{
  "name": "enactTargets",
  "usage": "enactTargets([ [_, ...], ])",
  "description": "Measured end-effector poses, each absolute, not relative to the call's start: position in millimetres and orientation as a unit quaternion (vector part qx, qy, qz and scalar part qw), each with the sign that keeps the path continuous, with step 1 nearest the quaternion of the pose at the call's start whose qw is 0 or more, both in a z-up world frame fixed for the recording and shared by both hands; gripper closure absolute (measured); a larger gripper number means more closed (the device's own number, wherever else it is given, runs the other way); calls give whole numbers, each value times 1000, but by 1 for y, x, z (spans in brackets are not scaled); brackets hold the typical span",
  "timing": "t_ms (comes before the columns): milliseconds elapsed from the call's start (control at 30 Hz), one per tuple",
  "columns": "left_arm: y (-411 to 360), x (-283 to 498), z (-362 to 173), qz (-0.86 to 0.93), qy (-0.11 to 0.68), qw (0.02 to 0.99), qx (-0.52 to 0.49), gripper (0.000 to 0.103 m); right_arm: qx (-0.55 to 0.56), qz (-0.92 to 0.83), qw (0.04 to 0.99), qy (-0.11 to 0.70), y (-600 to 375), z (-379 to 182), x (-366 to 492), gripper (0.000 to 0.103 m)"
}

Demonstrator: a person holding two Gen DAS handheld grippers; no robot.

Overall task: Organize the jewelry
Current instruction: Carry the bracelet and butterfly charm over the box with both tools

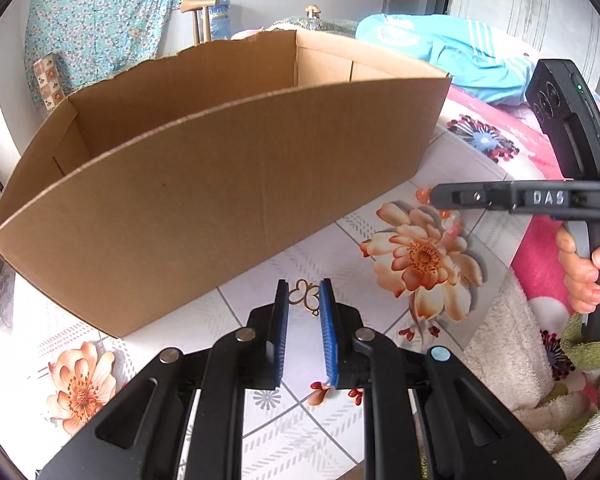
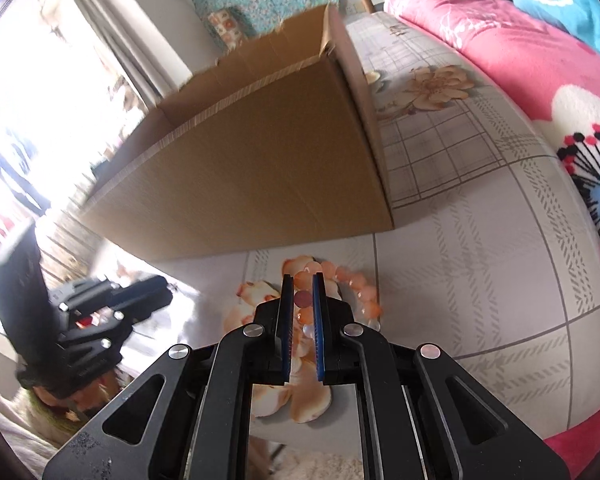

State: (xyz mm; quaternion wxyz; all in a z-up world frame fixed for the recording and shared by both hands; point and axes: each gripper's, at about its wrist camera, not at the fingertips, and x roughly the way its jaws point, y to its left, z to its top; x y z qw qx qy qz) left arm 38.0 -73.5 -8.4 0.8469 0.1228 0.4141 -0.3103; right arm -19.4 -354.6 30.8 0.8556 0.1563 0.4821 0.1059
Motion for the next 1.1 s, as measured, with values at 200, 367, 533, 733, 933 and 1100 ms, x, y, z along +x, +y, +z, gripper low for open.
enactTargets([
  [200,-70,34,1,-314,403,851,122,88,228,128,851,455,-380,41,-25,96],
  [367,-68,29,7,-316,394,854,123,88,256,139,849,441,-381,45,-33,96],
  [533,-66,24,15,-317,386,857,126,88,261,143,853,428,-385,53,-38,96],
  [733,-63,16,27,-320,371,863,123,88,259,145,861,414,-384,62,-47,96],
  [933,-63,5,49,-336,351,866,117,88,249,150,873,392,-381,79,-53,96],
  [1100,-59,0,75,-352,330,870,102,88,236,162,886,366,-380,103,-59,96],
])
